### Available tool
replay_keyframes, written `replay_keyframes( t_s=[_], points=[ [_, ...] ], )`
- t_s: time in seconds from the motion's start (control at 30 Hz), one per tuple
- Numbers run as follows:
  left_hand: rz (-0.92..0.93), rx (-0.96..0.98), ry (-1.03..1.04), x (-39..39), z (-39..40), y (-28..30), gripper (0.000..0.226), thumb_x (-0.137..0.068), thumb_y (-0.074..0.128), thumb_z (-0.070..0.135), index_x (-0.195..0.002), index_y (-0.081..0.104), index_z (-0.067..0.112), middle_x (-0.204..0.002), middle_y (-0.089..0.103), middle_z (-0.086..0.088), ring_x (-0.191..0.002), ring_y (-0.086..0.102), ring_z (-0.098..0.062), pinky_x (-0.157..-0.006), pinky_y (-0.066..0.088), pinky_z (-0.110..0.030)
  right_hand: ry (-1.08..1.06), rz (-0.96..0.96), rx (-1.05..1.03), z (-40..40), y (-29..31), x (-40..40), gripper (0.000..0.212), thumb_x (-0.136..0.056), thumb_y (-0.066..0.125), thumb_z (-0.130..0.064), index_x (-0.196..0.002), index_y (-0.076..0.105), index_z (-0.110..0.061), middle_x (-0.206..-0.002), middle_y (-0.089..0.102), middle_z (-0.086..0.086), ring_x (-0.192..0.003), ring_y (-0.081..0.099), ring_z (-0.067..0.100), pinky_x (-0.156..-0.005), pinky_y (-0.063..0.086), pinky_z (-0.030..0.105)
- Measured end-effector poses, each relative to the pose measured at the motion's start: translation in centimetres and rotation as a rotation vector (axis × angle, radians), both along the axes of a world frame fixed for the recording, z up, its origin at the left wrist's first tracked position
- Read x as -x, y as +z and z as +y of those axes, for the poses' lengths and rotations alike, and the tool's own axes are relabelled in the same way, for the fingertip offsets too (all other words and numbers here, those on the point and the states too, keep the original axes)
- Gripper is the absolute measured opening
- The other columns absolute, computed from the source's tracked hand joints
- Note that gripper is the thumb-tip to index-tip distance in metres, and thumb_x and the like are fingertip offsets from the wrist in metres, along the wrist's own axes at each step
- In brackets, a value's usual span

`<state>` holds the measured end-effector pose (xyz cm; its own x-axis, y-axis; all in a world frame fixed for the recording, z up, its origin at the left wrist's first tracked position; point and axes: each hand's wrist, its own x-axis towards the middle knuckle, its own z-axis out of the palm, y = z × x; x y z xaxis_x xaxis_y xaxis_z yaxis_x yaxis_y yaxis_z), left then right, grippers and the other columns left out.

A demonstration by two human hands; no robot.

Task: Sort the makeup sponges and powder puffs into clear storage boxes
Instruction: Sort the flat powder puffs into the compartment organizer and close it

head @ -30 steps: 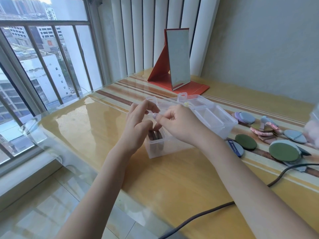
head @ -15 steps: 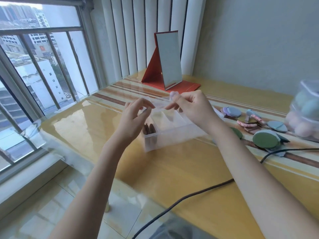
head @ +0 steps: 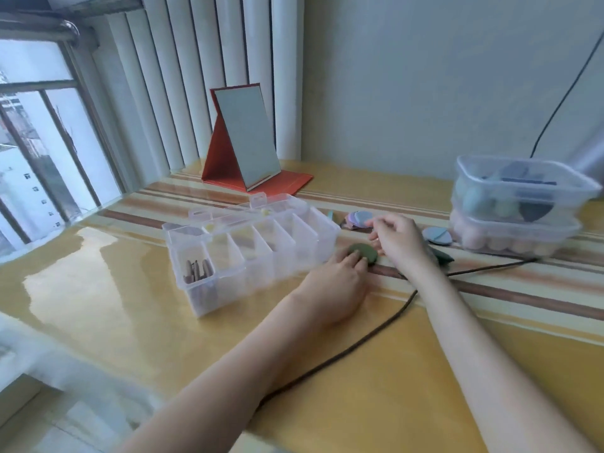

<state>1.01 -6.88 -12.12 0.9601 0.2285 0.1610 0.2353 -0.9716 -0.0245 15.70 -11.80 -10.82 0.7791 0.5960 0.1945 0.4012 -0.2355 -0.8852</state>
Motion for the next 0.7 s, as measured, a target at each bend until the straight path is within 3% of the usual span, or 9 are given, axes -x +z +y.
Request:
replay_keyframes(
  t_s=[0.07, 0.17, 0.3, 0.4, 0.47, 0.57, 0.6, 0.7],
  points=[
    [-0.070, 0.073, 0.006, -0.1, 0.4, -0.4, 0.046, -0.100, 0.030, 0.010, -0.145, 0.030, 0.007, -0.154, 0.027, -0.013, -0.140, 0.027, -0.026, -0.110, 0.032, -0.037, 0.042, -0.171, 0.071, -0.2, -1.1, 0.2, 0.022, -0.095, 0.049, -0.017, -0.091, 0.071, -0.016, -0.089, 0.069, 0.001, -0.086, 0.061, 0.019, -0.079, 0.049, 0.031],
    [-0.219, 0.169, 0.005, 0.4, 0.8, -0.2, 0.043, -0.094, 0.038, 0.007, -0.136, 0.042, 0.015, -0.140, 0.046, -0.007, -0.112, 0.057, -0.032, -0.088, 0.048, -0.040, 0.043, -0.334, 0.079, -0.1, -2.1, 0.8, 0.018, -0.093, 0.052, -0.014, -0.091, 0.069, -0.017, -0.090, 0.069, 0.002, -0.078, 0.061, 0.016, -0.065, 0.043, 0.025],
    [-0.572, 0.307, 0.083, 0.9, 1.2, 0.2, 0.046, -0.083, 0.045, -0.005, -0.125, 0.052, 0.011, -0.109, 0.062, -0.011, -0.080, 0.062, -0.035, -0.066, 0.051, -0.038, -0.055, -0.377, -0.078, -0.1, -1.6, 1.3, 0.020, -0.092, 0.048, -0.008, -0.089, 0.065, -0.018, -0.081, 0.063, -0.005, -0.075, 0.056, 0.013, -0.059, 0.038, 0.012],
    [-0.699, 0.445, 0.113, 0.8, 0.9, 0.4, 0.037, -0.083, 0.041, -0.005, -0.115, 0.053, 0.011, -0.103, 0.060, -0.012, -0.069, 0.057, -0.032, -0.058, 0.048, -0.032, -0.246, -0.527, -0.060, -0.3, -0.9, 1.1, 0.022, -0.088, 0.050, -0.005, -0.101, 0.065, -0.014, -0.093, 0.065, 0.001, -0.092, 0.057, 0.024, -0.071, 0.039, 0.029],
    [-0.688, 0.487, 0.123, 0.6, 0.9, 0.2, 0.037, -0.083, 0.040, -0.010, -0.111, 0.052, 0.011, -0.105, 0.057, -0.012, -0.068, 0.056, -0.034, -0.059, 0.049, -0.036, -0.405, -0.625, 0.124, -0.5, -0.8, 0.2, 0.034, -0.087, 0.053, -0.010, -0.120, 0.060, -0.015, -0.118, 0.064, 0.006, -0.114, 0.050, 0.030, -0.086, 0.034, 0.039],
    [-0.707, 0.472, 0.142, 0.4, 0.8, 0.0, 0.034, -0.085, 0.038, -0.010, -0.107, 0.053, 0.012, -0.101, 0.056, -0.011, -0.073, 0.051, -0.035, -0.063, 0.045, -0.038, -0.384, -0.445, 0.453, -1.0, -1.0, -1.2, 0.055, -0.095, 0.047, -0.028, -0.146, 0.033, -0.020, -0.148, 0.043, 0.007, -0.139, 0.029, 0.028, -0.106, 0.023, 0.050],
    [-0.710, 0.469, 0.137, 0.3, 0.7, 0.0, 0.031, -0.087, 0.039, -0.007, -0.106, 0.052, 0.012, -0.099, 0.057, -0.011, -0.074, 0.051, -0.035, -0.064, 0.044, -0.038, -0.347, -0.410, 0.510, -1.0, -1.2, -1.4, 0.055, -0.096, 0.044, -0.032, -0.148, 0.030, -0.021, -0.147, 0.044, 0.007, -0.138, 0.029, 0.029, -0.106, 0.023, 0.051],
    [-0.705, 0.472, 0.131, 0.2, 0.6, -0.1, 0.024, -0.089, 0.040, -0.003, -0.104, 0.051, 0.013, -0.092, 0.057, -0.010, -0.075, 0.052, -0.034, -0.064, 0.045, -0.040, -0.292, -0.444, 0.490, -0.8, -1.3, -1.5, 0.043, -0.096, 0.042, -0.039, -0.135, 0.044, -0.021, -0.124, 0.058, 0.007, -0.120, 0.047, 0.029, -0.096, 0.032, 0.045]
  ],
)
